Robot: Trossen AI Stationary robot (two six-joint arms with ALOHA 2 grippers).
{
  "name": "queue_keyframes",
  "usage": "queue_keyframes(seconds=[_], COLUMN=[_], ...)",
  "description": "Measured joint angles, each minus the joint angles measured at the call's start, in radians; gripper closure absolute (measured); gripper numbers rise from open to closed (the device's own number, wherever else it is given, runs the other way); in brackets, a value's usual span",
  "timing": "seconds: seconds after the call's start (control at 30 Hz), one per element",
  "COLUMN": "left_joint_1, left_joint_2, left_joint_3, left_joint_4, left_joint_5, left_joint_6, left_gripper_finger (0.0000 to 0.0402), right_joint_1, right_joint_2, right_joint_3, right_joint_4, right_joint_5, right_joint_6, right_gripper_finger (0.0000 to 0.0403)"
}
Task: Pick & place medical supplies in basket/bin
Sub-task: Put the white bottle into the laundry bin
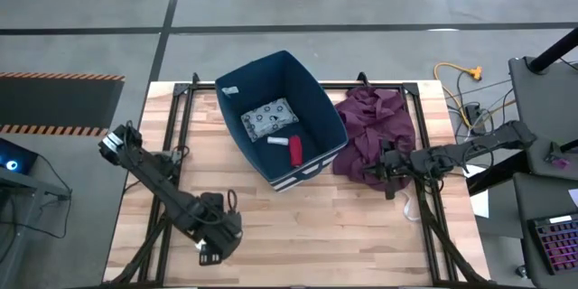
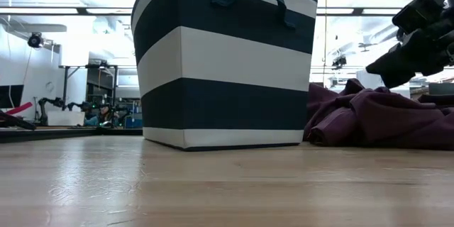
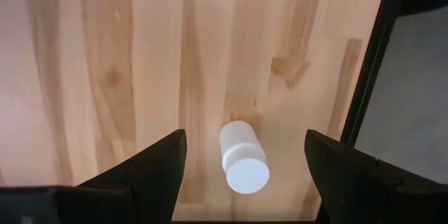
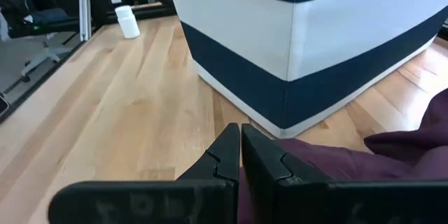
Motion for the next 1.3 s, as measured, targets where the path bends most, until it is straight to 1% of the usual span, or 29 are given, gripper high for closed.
queue_keyframes(seconds=[0.2,0.57,0.77,1.03,1.3], left_joint_1=[-0.045,-0.107,-0.111,-0.127,-0.128], left_joint_2=[0.022,0.029,0.029,0.029,0.029], left_joint_3=[-0.024,-0.094,-0.145,-0.207,-0.294], left_joint_4=[-0.001,0.021,0.098,0.121,0.267], left_joint_5=[0.001,0.001,0.002,0.039,0.055], left_joint_6=[-0.062,-0.067,-0.068,-0.101,-0.101], left_gripper_finger=[0.0131,0.0131,0.0131,0.0131,0.0131], right_joint_1=[0.0,0.0,0.0,0.0,0.0], right_joint_2=[0.024,0.033,0.033,0.033,0.033], right_joint_3=[0.0,0.0,0.0,0.0,0.0], right_joint_4=[0.0,0.0,0.0,0.0,0.0], right_joint_5=[0.0,0.0,0.0,0.0,0.0], right_joint_6=[0.0,0.0,0.0,0.0,0.0], right_gripper_finger=[0.0394,0.0394,0.0394,0.0394,0.0394])
